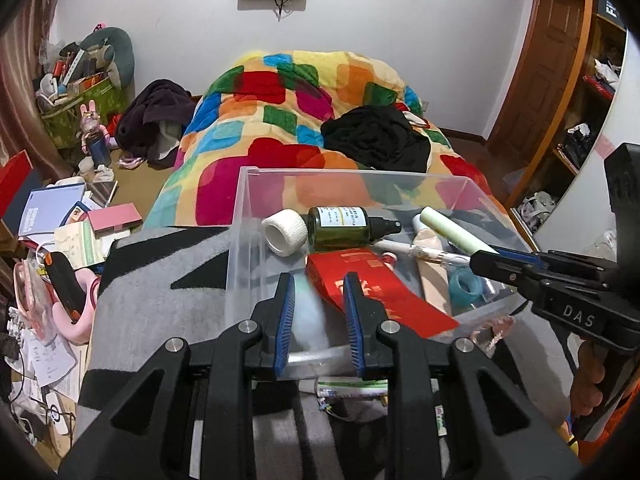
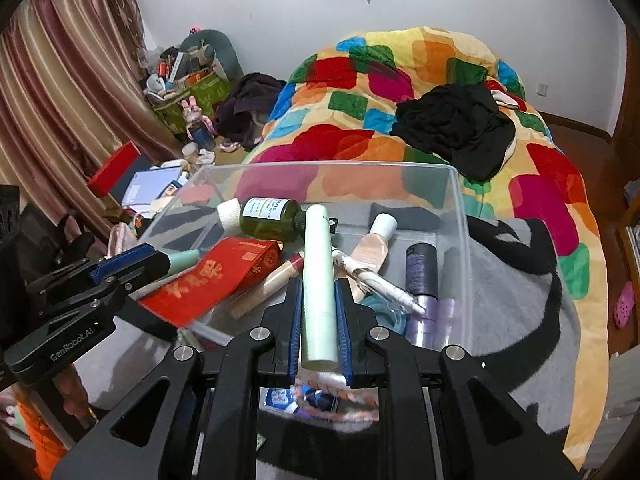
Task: Organize objects
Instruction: 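Carry the mint-green bottle and pale green tube into the box and open both grippers, then grasp the white toothpaste tube with the left gripper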
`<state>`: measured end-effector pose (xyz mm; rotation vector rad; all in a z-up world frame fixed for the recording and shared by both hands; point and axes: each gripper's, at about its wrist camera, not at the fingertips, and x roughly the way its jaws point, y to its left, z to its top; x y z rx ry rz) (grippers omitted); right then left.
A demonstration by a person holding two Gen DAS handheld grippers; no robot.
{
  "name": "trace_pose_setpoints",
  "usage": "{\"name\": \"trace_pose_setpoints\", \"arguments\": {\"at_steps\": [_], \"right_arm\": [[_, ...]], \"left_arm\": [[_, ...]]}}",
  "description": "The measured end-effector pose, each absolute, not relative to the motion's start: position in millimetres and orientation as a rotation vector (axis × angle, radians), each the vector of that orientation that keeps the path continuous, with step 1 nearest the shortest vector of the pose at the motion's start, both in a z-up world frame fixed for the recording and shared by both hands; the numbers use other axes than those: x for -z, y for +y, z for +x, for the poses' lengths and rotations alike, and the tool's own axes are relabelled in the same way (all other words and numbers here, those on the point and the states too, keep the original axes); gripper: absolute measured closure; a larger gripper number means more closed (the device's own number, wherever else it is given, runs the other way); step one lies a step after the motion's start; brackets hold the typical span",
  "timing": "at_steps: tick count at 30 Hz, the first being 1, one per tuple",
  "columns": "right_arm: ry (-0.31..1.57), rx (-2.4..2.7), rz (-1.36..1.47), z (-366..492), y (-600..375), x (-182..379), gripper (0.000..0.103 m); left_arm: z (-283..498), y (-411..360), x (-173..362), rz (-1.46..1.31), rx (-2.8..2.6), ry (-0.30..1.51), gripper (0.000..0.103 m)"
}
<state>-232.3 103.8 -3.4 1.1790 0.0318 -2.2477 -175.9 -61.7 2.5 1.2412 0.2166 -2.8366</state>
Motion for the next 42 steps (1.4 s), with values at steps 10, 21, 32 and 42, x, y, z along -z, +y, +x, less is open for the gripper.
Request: {"name": "trace_pose_setpoints", "arguments": {"at_steps": [10, 21, 32, 42], "right_arm": [[0.092, 2.242, 1.178, -225, 103, 5, 0.088], [0.072, 2.251, 1.075, -195, 123, -19, 0.068], [0.167, 2.227, 1.053, -149, 134, -2, 0.057], [0.181, 2.148, 1.125, -134, 137, 29, 0.057]], "left_arm": [[-162, -58, -4, 1.243, 2.871, 0.23, 0.078], [-128, -39, -16, 1.178, 2.931, 0.143, 0.051], [-127, -26, 14, 1.307, 2.857, 0.184, 0.032], [-143, -14, 36, 1.339, 2.755, 0.201, 0.028]]}}
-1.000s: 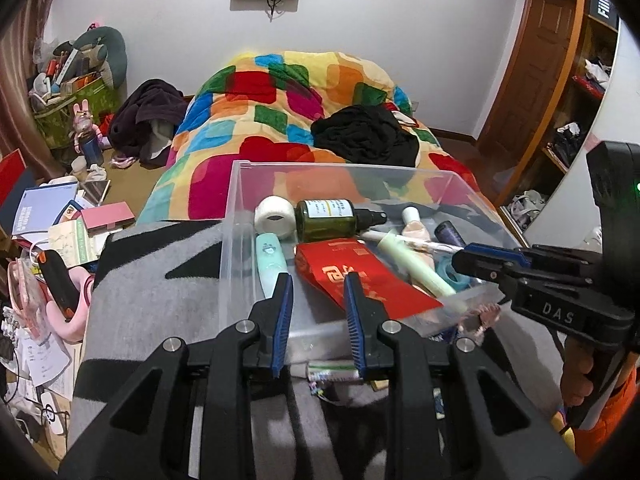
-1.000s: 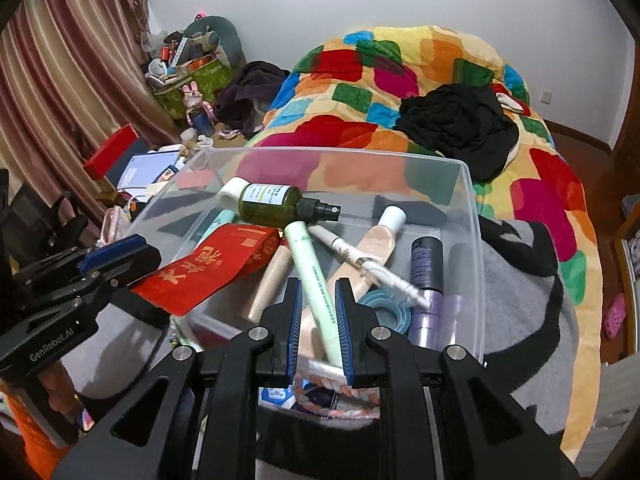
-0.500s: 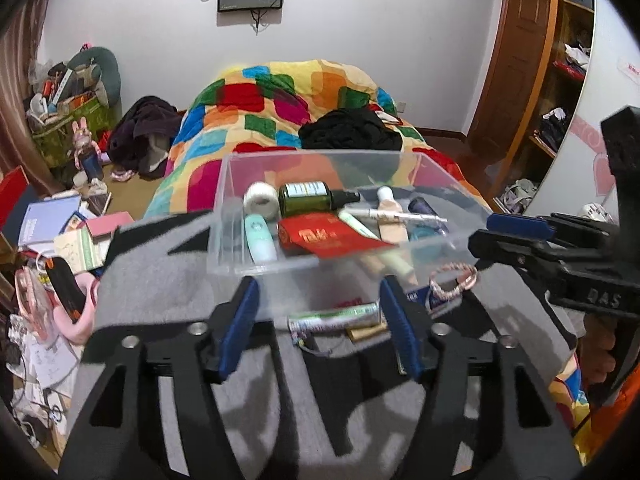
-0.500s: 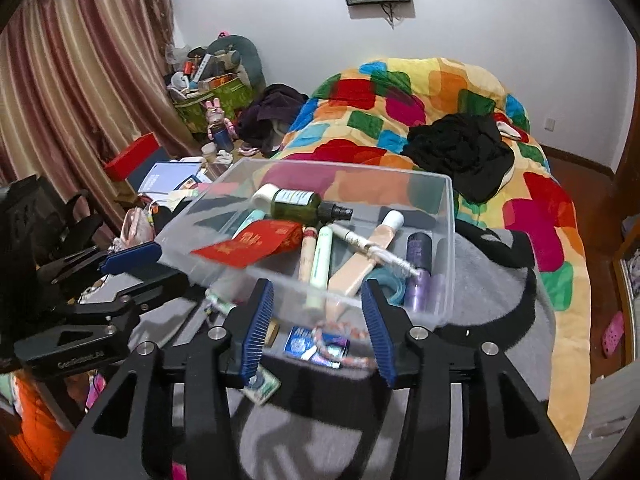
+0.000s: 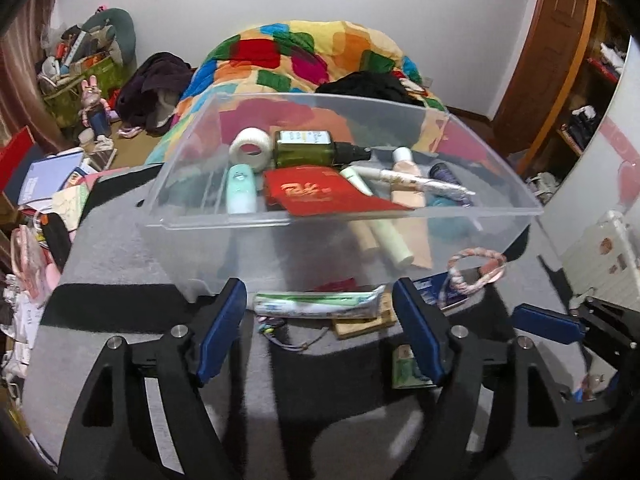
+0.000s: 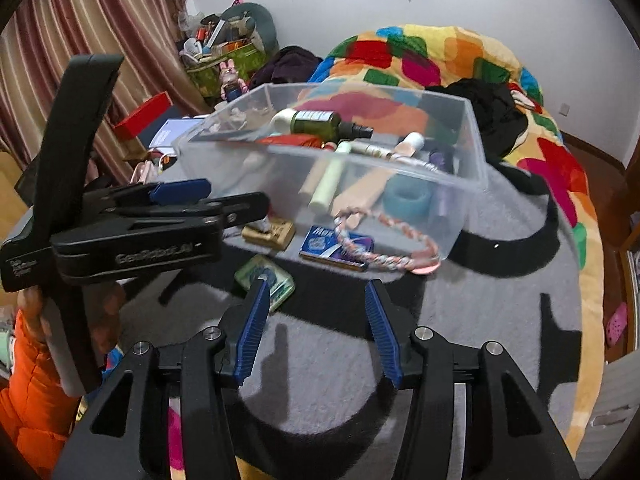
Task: Organize objects
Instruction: 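Grasp the white toothpaste tube with the left gripper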
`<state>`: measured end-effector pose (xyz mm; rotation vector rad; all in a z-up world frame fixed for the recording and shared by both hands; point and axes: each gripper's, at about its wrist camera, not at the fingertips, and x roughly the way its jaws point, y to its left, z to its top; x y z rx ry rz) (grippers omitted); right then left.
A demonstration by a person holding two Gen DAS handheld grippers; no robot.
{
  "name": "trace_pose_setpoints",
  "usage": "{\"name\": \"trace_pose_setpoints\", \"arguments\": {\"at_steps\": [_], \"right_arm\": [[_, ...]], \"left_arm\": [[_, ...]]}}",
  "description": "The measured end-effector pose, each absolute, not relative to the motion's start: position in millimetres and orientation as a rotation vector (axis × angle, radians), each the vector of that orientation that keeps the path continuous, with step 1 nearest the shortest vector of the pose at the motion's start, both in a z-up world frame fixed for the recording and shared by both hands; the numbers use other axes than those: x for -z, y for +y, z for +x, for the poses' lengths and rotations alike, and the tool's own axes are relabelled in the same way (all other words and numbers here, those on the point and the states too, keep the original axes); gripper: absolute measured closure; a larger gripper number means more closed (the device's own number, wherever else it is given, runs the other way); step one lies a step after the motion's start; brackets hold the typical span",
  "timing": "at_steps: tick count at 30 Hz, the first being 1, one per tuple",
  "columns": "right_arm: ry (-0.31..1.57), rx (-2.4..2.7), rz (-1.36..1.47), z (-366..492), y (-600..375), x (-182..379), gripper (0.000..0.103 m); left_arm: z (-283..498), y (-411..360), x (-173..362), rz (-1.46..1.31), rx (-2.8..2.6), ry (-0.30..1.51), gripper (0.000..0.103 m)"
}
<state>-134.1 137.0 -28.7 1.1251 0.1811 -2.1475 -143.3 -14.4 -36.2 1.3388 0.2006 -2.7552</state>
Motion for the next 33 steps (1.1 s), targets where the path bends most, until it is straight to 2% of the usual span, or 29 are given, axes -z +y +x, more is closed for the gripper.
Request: {"name": "trace_pose_setpoints", "arguments": {"at_steps": [3, 8, 13, 15, 24, 25, 26, 27, 32, 33], "right_arm": [[0.189, 2.126, 1.121, -131, 132, 31, 0.056], [0.224, 2.115, 1.108, -126, 123, 34, 0.047], [0.258, 2.115, 1.109, -125, 113, 37, 0.046], [0.263, 2.11, 1.117, -126, 109, 39, 0.046], [0.324, 2.142, 1.121, -122, 93, 49, 0.046], [0.331, 2.145, 1.127, -121, 92, 51, 0.046], [0.332, 2.146, 1.13, -122, 91, 52, 0.048], [0.335, 2.153, 1.13, -121, 92, 54, 0.05], [0.329, 2.168, 1.115, -120, 95, 53, 0.066], [0.324, 2.169, 1.114, -120, 97, 53, 0.068]], "left_arm": [[-135, -24, 40, 1.338, 2.739, 0.207, 0.028], [-104, -46, 50, 1.379, 2.707, 0.219, 0.028], [-79, -54, 52, 1.389, 2.697, 0.164, 0.028], [-76, -56, 46, 1.379, 2.719, 0.196, 0.028], [-112, -52, 45, 1.341, 2.684, 0.228, 0.027], [-115, -53, 49, 1.353, 2.669, 0.236, 0.031], [-116, -55, 55, 1.375, 2.655, 0.255, 0.041], [-115, -56, 57, 1.382, 2.653, 0.262, 0.043], [-89, -60, 54, 1.369, 2.689, 0.238, 0.068], [-84, -61, 54, 1.368, 2.696, 0.229, 0.071]]}}
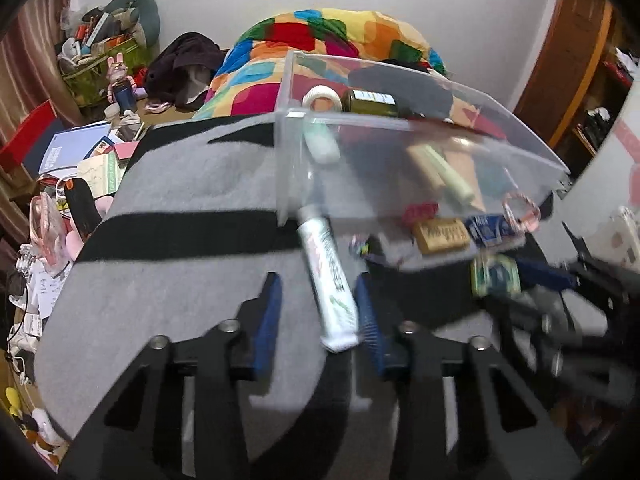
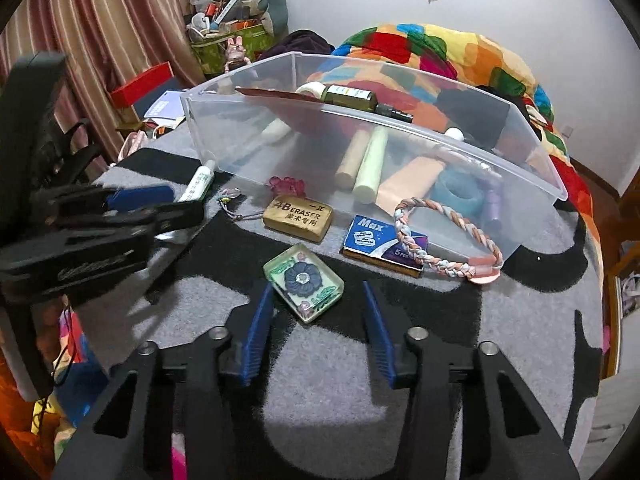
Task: Organize objects
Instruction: 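Grasp the white toothpaste tube with the left gripper, then grasp the green square case with the right gripper while the left lifts the toothpaste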
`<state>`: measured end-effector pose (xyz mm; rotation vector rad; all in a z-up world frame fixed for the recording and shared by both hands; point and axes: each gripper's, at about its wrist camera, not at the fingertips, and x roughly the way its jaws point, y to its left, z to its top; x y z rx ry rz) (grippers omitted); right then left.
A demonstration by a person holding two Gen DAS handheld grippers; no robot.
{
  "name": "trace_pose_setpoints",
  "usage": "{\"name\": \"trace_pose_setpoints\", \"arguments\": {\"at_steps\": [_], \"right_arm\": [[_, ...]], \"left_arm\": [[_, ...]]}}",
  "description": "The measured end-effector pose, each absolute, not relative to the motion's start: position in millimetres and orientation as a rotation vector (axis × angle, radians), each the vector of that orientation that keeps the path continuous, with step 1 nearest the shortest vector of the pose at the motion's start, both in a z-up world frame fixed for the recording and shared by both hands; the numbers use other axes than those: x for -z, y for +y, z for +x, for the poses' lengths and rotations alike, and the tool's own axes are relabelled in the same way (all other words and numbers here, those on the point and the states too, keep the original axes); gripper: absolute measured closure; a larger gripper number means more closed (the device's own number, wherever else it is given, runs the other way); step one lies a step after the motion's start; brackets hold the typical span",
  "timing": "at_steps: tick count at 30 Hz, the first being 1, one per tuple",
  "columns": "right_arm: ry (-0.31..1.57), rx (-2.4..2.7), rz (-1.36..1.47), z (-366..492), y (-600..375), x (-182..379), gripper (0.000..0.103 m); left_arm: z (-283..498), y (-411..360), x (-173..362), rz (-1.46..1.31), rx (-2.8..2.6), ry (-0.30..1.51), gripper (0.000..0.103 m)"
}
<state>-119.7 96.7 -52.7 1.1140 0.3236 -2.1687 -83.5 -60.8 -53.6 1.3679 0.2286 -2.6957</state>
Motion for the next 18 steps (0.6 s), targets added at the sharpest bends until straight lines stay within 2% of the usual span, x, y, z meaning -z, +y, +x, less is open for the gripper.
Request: {"name": "trace_pose_setpoints", "arguments": {"at_steps": [2, 5, 11, 13, 16, 18], "right_arm": [[0.316, 2.171, 1.111, -119, 99, 52, 0.073], [0.309, 2.171, 1.109, -118, 103, 52, 0.08], [0.293, 2.15, 1.119, -114, 109, 49, 0.081], [0.286, 2.14, 1.133, -114, 108, 48, 0.077], [0.284, 2.159, 1.119, -115, 105, 45, 0.059], [0.288, 2.17, 1.122, -117, 99, 45, 0.057]], "left_arm": [[-70, -62, 53, 1.36, 2.715, 0.195, 0.076], [-55, -60, 51, 1.365, 2.748, 0.15, 0.077], [-55, -63, 45, 1.398, 2.769, 0.151, 0.077], [-59, -65, 42, 1.384, 2.77, 0.145, 0.073], [-69, -65, 40, 1.366, 2.788, 0.125, 0.056], [-79, -62, 44, 1.384, 2.783, 0.097, 0.056]]}}
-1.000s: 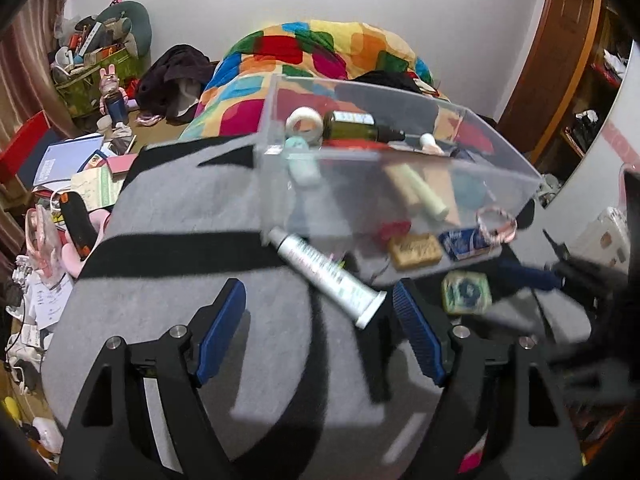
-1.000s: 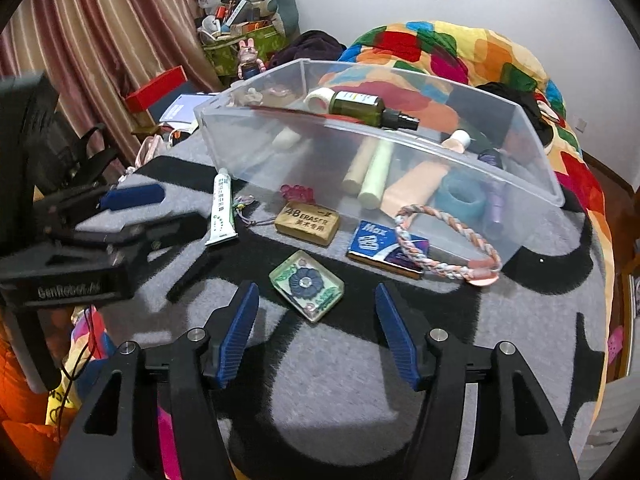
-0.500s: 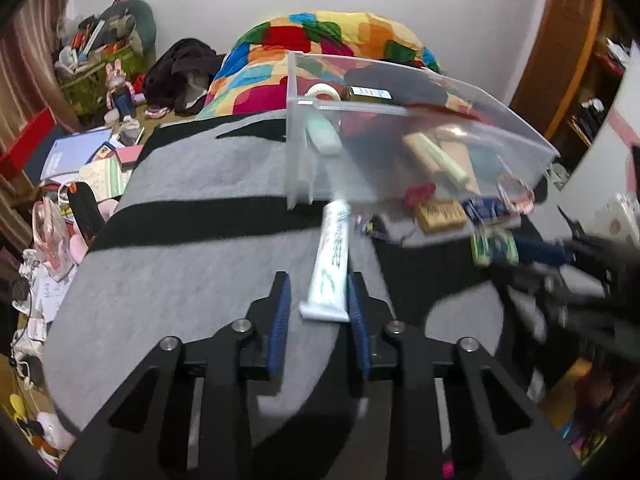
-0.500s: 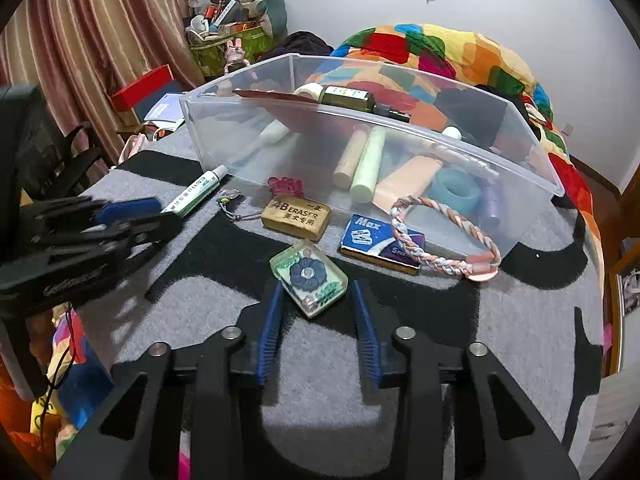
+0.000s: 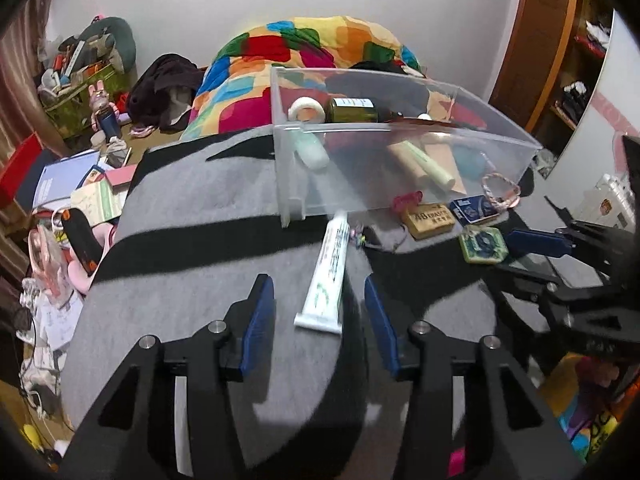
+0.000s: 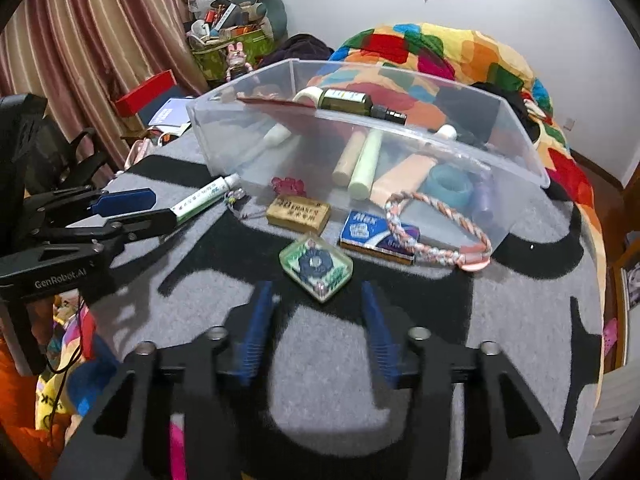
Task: Organize objects
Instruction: 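Grasp the green square case with the right gripper while the left lifts the toothpaste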
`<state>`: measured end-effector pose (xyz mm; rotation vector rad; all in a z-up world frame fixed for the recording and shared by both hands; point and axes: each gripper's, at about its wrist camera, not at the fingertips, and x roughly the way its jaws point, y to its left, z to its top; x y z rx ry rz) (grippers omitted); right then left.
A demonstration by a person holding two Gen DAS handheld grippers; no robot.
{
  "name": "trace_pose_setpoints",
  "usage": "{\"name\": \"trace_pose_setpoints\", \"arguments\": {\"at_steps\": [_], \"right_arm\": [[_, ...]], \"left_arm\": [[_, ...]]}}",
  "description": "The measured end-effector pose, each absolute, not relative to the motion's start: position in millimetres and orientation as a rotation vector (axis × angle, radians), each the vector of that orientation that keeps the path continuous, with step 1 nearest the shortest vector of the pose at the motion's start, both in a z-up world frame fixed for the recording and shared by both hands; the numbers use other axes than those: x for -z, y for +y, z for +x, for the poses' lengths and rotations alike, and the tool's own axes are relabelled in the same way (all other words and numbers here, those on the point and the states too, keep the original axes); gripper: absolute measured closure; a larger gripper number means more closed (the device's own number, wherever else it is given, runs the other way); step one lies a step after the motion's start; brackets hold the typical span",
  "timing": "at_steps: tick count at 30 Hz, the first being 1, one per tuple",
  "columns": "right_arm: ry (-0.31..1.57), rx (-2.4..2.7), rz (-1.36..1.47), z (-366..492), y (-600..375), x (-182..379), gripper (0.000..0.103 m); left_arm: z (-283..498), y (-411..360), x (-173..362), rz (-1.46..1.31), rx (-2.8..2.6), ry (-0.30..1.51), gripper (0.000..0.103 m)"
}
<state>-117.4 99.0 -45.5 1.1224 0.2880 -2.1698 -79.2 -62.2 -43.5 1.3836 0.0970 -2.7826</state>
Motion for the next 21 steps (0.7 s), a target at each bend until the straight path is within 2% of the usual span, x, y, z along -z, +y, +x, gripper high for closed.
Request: {"name": "trace_pose_setpoints", "arguments": {"at_steps": [3, 6, 7, 8, 11, 21], "right_arm": [[0.263, 2.168, 1.147, -123, 90, 49, 0.057], [0.262, 2.218, 1.156, -125, 83, 53, 0.057], [0.261, 2.234, 1.147, -124, 82, 54, 0.058], [0.271, 2.256, 1.136, -123, 82, 54, 0.064], [0.268, 2.262, 1.128, -121, 85, 54, 0.065], [0.15, 2.261, 1.096, -118, 110, 36, 0.065]], "left_arm": [[-94, -61, 53, 1.4, 2.734, 0.058, 0.057], [-100, -61, 57, 1.378, 2.733, 0.079, 0.062], [-99, -60, 56, 1.367, 2.739, 0.079, 0.07], [-97, -59, 57, 1.357, 2.747, 0.078, 0.076], [-92, -55, 56, 1.343, 2.763, 0.069, 0.086], [-71, -40, 35, 1.272, 2.843, 0.162, 0.086]]}}
